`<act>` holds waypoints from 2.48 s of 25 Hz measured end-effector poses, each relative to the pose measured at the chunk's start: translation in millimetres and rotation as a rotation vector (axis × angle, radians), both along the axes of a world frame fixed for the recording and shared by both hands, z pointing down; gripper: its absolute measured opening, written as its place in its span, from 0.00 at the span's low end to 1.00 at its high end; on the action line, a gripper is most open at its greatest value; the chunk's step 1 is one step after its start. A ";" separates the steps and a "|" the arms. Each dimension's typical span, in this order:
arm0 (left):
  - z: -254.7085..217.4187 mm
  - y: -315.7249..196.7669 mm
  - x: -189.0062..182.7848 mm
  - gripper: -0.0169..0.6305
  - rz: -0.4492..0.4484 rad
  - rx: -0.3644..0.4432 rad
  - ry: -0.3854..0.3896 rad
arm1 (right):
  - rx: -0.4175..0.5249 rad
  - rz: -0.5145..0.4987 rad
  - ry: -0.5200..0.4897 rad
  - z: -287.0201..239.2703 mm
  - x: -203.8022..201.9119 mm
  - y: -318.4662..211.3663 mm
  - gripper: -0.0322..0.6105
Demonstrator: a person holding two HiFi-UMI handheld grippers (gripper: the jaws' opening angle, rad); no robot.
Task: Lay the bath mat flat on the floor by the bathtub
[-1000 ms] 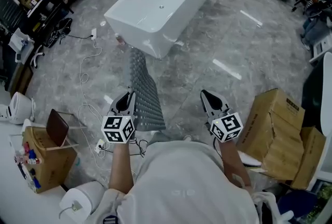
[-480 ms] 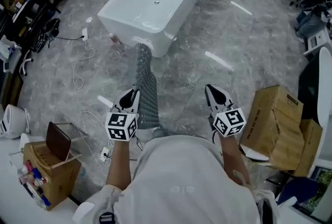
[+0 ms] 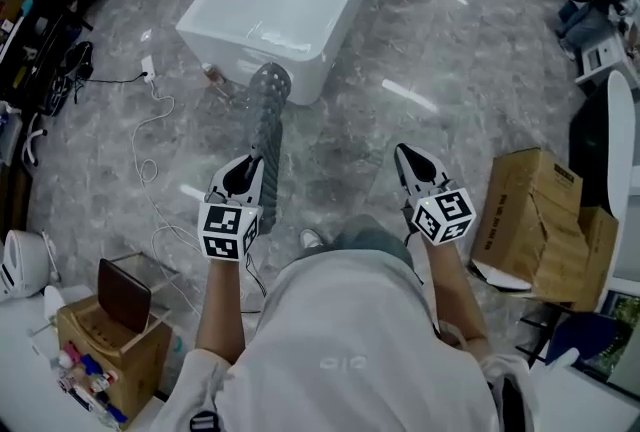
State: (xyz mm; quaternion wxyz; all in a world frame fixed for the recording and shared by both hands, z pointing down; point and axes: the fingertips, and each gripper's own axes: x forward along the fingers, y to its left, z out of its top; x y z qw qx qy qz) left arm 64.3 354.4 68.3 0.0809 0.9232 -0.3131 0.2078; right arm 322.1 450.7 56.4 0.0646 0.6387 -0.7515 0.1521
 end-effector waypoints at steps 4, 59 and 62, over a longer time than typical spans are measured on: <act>5.5 -35.9 -11.1 0.11 -0.007 0.035 -0.044 | -0.004 -0.035 0.001 6.4 -5.6 -40.5 0.08; 409.5 -337.0 68.4 0.11 0.096 -0.346 -0.133 | -0.455 0.148 -0.241 380.0 -19.0 -359.0 0.08; 426.1 -333.7 84.5 0.11 0.110 -0.363 -0.110 | -0.473 0.174 -0.258 400.8 -9.7 -357.7 0.08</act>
